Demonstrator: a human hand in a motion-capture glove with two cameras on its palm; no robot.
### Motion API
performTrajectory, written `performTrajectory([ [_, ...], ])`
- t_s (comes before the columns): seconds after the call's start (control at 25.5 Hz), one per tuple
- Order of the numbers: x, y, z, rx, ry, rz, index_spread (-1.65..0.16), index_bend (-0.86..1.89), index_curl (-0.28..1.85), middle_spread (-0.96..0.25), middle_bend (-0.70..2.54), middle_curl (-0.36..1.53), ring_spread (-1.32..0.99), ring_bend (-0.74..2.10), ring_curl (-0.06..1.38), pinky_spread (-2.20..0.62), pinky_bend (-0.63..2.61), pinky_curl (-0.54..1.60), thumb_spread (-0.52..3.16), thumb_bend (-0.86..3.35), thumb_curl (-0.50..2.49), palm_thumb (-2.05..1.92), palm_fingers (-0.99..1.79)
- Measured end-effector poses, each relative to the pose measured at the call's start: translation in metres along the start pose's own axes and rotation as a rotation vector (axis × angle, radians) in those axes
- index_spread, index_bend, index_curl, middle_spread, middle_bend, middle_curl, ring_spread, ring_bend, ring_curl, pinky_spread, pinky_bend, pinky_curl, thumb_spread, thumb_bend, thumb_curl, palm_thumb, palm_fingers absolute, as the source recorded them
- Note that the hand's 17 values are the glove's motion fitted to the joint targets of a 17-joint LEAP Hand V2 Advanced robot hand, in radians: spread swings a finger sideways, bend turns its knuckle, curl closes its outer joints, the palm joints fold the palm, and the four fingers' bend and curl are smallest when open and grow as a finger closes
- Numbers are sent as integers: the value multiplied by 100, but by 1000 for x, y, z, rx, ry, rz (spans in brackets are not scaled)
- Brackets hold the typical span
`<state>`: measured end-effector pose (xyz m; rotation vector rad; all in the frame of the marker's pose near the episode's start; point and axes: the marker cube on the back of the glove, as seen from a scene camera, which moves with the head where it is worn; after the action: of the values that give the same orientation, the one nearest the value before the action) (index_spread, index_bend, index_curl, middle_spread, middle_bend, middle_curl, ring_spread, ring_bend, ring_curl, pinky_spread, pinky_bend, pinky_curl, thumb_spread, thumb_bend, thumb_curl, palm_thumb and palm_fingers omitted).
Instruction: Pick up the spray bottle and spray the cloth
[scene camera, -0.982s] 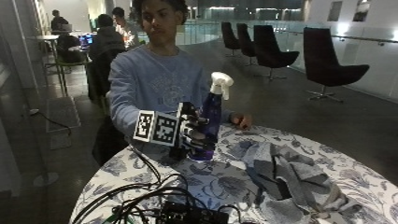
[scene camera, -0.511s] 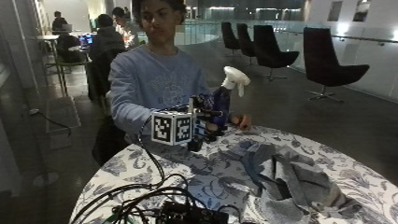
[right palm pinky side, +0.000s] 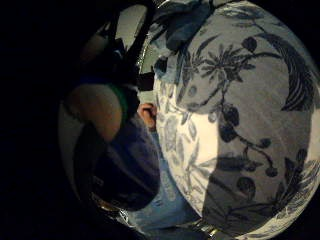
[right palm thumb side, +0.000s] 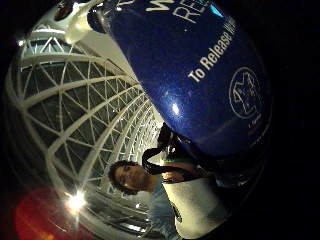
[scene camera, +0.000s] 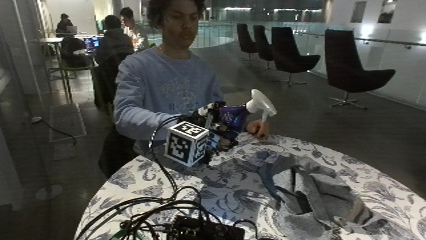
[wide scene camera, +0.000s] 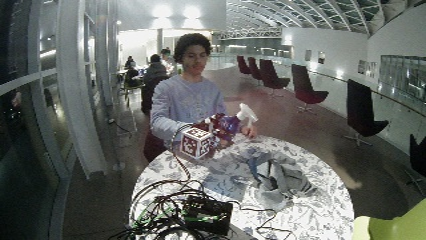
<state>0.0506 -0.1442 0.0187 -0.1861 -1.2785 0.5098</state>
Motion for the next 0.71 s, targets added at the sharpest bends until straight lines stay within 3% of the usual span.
performTrajectory([
  [0.71, 0, -19, 25, 2, -14, 65, -37, -4, -2, 5, 62, 42, 10, 101, 40, 22, 92, 38, 98, -3, 48, 67, 48],
])
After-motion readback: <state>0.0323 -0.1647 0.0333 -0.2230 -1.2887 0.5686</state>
